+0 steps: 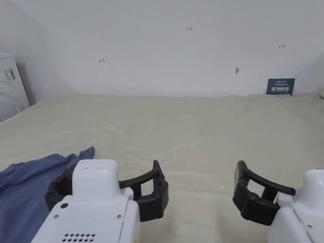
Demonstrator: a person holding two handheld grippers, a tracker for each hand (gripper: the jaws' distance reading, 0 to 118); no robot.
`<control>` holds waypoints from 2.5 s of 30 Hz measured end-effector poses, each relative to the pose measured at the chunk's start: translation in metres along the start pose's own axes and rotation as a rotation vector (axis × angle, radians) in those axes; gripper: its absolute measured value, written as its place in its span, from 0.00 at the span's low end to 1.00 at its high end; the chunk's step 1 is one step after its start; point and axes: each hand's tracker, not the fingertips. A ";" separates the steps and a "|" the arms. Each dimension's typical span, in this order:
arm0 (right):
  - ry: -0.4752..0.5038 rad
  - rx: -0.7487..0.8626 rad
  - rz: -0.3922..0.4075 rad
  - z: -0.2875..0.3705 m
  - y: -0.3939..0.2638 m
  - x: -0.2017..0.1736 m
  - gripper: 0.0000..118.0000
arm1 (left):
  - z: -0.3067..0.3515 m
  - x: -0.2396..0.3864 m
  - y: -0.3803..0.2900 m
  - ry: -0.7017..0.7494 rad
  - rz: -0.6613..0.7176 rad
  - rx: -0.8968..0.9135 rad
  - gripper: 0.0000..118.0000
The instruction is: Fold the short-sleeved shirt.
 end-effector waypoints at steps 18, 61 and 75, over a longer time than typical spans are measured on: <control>0.026 0.035 0.090 0.009 0.004 -0.003 1.00 | -0.008 -0.004 -0.010 -0.076 -0.021 -0.058 1.00; 0.028 -0.010 0.116 0.008 0.005 -0.009 0.00 | -0.003 -0.008 -0.003 -0.064 0.029 -0.059 0.00; 0.234 -0.003 0.103 -0.018 0.015 -0.073 0.00 | 0.024 -0.082 0.016 0.217 -0.022 -0.050 0.00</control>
